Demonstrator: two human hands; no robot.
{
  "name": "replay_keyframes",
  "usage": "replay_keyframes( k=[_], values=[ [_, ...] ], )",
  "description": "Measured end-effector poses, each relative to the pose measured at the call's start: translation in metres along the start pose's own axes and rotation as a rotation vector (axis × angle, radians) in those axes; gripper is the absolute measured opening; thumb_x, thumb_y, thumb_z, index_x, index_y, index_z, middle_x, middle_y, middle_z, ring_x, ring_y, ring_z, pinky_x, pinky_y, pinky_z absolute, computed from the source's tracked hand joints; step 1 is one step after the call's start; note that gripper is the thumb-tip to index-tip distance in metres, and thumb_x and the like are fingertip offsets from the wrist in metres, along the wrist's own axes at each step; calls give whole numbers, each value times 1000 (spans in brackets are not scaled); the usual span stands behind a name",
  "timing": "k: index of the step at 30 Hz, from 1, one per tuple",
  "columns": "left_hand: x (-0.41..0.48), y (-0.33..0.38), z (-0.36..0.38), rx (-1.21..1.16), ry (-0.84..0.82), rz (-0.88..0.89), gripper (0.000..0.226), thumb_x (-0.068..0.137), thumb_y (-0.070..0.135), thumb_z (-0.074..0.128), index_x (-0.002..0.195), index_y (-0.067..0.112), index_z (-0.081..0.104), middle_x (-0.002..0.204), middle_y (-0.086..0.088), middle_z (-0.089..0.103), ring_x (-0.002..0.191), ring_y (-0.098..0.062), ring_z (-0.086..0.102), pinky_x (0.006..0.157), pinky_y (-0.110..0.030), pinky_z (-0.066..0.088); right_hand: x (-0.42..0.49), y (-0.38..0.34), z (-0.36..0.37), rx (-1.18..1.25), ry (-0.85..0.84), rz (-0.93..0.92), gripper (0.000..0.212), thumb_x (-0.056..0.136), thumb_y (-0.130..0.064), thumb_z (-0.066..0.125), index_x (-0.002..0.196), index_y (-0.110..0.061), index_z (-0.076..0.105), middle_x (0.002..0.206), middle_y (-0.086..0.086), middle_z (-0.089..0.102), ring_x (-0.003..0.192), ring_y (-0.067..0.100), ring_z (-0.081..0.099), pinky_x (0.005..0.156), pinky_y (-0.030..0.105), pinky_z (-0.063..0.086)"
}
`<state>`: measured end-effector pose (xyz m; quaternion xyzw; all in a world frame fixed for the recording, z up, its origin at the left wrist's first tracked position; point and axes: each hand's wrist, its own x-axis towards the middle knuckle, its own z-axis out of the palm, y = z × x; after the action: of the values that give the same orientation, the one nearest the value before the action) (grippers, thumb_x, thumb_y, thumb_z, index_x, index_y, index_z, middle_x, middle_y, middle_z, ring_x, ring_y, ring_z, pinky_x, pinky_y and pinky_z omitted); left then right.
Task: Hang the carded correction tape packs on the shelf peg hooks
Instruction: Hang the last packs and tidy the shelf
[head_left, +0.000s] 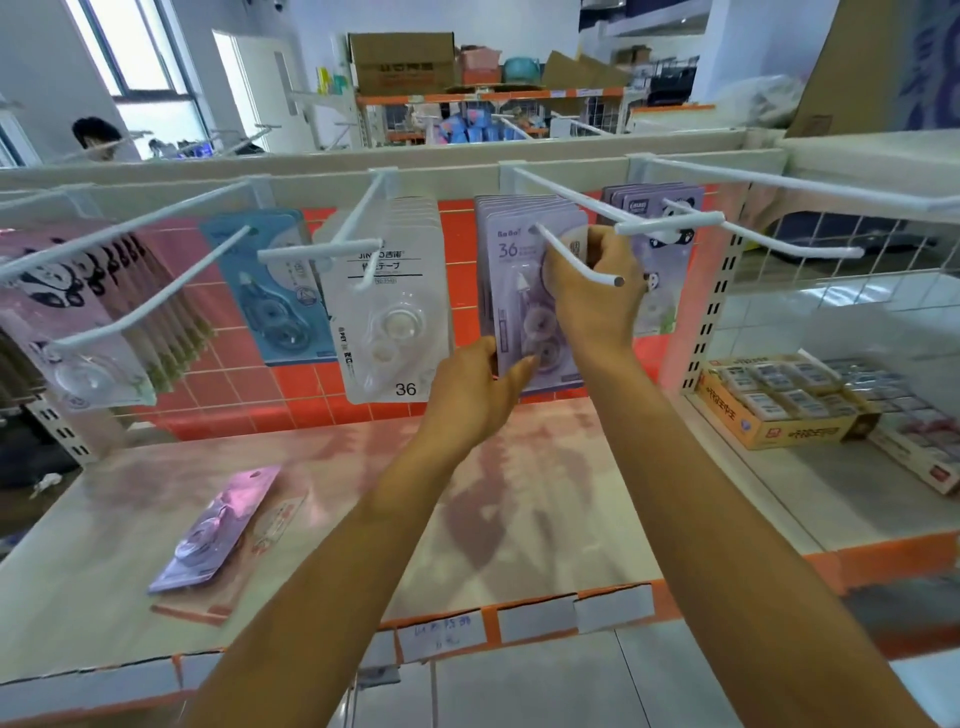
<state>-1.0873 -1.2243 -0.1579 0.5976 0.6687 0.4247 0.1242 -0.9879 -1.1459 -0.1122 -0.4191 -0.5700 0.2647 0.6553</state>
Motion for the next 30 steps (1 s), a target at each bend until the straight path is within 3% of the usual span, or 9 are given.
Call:
replay_keyframes(
  k=[3,7,9,13,16,20,24,27,30],
  values=[
    [2,1,0,1,-34,-28,38,91,43,59,84,6,62,79,-12,67,78,-31,63,72,-40,51,-3,4,4,-22,57,-41,34,82,-36,66,88,-5,56,80,11,62,74,27,59,66,44,51],
    [-10,-17,1,-16,-98,-47,38,91,43,58,82,6,62,79,-11,70,79,-30,66,76,-41,53,-29,12,0,-86,95,-73,36,86,-35,65,105,-6,57,96,2,56,92,26,57,79,33,49],
    [-20,-30,0,-1,-125,-62,31,90,38,61,87,8,65,78,-6,71,79,-24,66,76,-36,53,-48,24,-2,-88,107,-32,39,87,-37,63,112,-8,55,106,3,56,102,25,55,89,39,47],
    [-40,-61,-8,37,-228,-146,30,90,29,61,114,12,63,94,0,68,91,-18,66,79,-25,48,-94,54,2,-181,107,63,44,89,-31,57,120,0,52,117,15,56,111,31,49,96,32,36],
    [-54,-90,-20,176,-220,-163,30,89,28,61,114,12,65,99,1,68,101,-21,64,81,-26,46,-132,72,13,-263,3,179,47,93,-28,55,129,2,47,124,19,52,120,34,44,102,37,32],
    [-71,-120,-44,368,-168,-170,38,93,30,56,127,13,58,127,-5,62,117,-24,56,94,-32,42,-175,84,36,-384,-222,239,53,96,-30,52,138,0,40,137,18,45,129,32,37,105,32,26],
    [-87,-159,-70,489,-81,-198,37,94,29,56,127,12,57,129,-10,57,122,-31,50,101,-36,36,-211,85,71,-489,-485,178,55,96,-42,41,133,-2,48,139,14,47,132,28,35,107,29,23],
    [-97,-187,-95,577,-27,-264,36,95,30,50,127,13,57,130,-10,57,124,-33,46,101,-39,35,-234,71,102,-435,-577,232,47,95,-28,54,134,-3,47,136,14,49,130,29,38,106,30,27],
    [-107,-214,-119,647,-32,-312,45,92,29,35,132,16,53,131,-10,57,121,-31,50,98,-40,42,-256,61,133,-404,-656,209,46,93,-27,58,132,-2,50,133,14,53,127,29,45,108,28,30]
  ],
)
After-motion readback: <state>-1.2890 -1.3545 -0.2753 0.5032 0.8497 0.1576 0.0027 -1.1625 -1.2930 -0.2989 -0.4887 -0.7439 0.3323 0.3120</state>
